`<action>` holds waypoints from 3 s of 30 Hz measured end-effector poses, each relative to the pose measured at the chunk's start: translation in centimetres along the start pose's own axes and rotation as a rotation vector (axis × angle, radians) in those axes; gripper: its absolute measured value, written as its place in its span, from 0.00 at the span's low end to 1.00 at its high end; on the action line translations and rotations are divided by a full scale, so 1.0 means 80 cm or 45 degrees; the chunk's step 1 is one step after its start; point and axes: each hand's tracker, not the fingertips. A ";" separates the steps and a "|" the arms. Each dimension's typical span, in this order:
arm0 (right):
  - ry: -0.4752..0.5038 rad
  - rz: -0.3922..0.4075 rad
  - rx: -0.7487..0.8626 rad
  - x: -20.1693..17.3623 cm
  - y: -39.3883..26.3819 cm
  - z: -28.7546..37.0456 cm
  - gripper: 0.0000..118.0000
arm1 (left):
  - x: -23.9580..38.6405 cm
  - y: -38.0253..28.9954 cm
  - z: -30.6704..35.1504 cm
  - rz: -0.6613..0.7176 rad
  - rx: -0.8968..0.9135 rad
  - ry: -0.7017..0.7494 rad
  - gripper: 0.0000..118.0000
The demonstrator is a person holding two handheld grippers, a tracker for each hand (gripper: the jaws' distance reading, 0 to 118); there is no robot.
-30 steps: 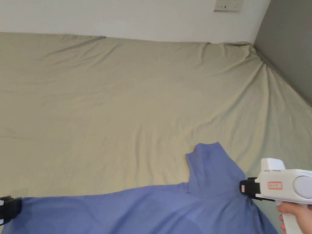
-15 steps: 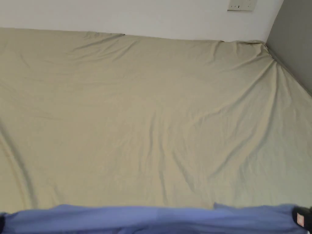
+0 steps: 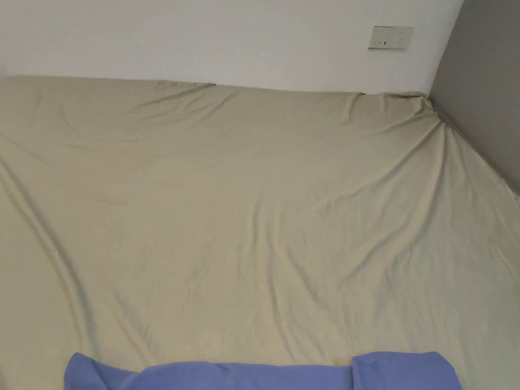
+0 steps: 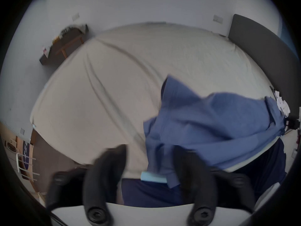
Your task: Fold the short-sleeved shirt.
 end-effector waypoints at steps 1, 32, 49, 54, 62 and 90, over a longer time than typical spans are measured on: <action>-0.030 0.002 0.128 0.000 0.009 0.020 0.72 | 0.000 0.010 0.023 0.041 0.126 -0.030 0.73; 0.041 -0.117 0.582 -0.100 0.084 0.112 0.00 | -0.160 0.005 -0.157 1.023 -0.463 -1.233 0.98; 0.064 -0.102 0.636 -0.142 0.092 0.142 0.00 | -0.115 0.037 -0.190 0.941 -0.466 -1.180 0.08; 0.106 -0.104 0.634 -0.140 0.089 0.138 0.00 | -0.200 0.023 -0.157 1.026 -0.387 -0.908 0.08; 0.152 -0.124 0.658 -0.134 0.086 0.139 0.00 | -0.110 0.099 -0.044 0.671 -0.192 -0.896 0.08; 0.140 -0.395 0.675 -0.042 0.006 0.167 0.00 | 0.182 0.062 -0.081 -0.014 0.150 -0.303 0.00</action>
